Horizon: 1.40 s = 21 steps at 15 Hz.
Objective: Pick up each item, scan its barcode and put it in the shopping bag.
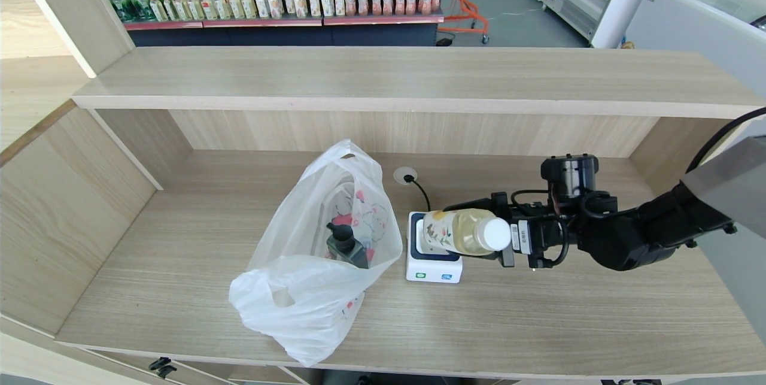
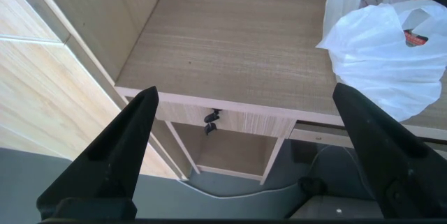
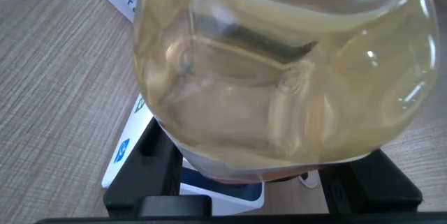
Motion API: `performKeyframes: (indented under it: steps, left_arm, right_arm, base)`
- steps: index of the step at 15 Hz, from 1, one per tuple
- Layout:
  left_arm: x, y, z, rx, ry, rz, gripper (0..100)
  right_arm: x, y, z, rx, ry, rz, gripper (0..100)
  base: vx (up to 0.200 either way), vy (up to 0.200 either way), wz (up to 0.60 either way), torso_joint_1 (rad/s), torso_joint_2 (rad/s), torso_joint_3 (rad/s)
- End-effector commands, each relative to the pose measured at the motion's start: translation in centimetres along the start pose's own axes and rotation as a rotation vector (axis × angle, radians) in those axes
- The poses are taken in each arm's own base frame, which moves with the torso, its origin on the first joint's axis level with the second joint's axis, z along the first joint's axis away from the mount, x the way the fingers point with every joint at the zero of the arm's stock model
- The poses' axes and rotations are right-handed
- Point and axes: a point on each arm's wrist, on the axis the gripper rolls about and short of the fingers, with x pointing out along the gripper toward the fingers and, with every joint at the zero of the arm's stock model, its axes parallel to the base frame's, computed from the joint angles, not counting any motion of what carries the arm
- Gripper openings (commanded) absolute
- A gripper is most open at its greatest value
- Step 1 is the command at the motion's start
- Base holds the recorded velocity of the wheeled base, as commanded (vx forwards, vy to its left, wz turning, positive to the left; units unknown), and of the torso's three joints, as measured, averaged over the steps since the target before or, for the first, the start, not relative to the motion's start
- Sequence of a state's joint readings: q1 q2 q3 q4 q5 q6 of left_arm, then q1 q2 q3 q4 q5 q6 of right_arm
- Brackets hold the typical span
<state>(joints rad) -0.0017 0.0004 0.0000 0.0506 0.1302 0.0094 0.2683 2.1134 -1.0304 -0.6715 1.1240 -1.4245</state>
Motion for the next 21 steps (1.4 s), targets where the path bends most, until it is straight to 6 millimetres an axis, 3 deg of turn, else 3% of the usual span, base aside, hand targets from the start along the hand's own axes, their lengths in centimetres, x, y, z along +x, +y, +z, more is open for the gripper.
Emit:
performKeyframes:
  steps: [1,3,6,9,12,16,21]
  left_arm:
    - [0.0,0.0,0.0,0.0,0.0,0.0,100]
    - [0.0,0.0,0.0,0.0,0.0,0.0,100]
    - [0.0,0.0,0.0,0.0,0.001,0.0,100]
    - [0.0,0.0,0.0,0.0,0.0,0.0,100]
    - [0.0,0.0,0.0,0.0,0.0,0.0,100]
    - [0.0,0.0,0.0,0.0,0.0,0.0,100]
    - [0.0,0.0,0.0,0.001,0.0,0.0,100]
  right_arm:
    - [0.0,-0.1,0.1,-0.004,-0.001,-0.001,0]
    - [-0.6,-0.8,1.0,-0.002,0.001,-0.015,0]
    - [-4.1,-2.5,3.9,0.119,0.026,-0.072,0]
    - [-7.2,-5.4,11.6,0.347,-0.009,-0.154,0]
    - [-9.2,-4.0,15.8,0.615,0.045,-0.25,0]
    - [-10.0,-1.3,17.1,0.873,0.112,-0.35,0]
    - [-10.0,-1.2,16.6,1.083,0.215,-0.578,0]
  base:
    - [0.0,0.0,0.0,0.0,0.0,0.0]
    - [0.0,0.0,0.0,0.0,0.0,0.0]
    - [0.0,0.0,0.0,0.0,0.0,0.0]
    - [0.0,0.0,0.0,0.0,0.0,0.0]
    - [0.0,0.0,0.0,0.0,0.0,0.0]
    - [0.0,0.0,0.0,0.0,0.0,0.0]
    - [0.0,0.0,0.0,0.0,0.0,0.0]
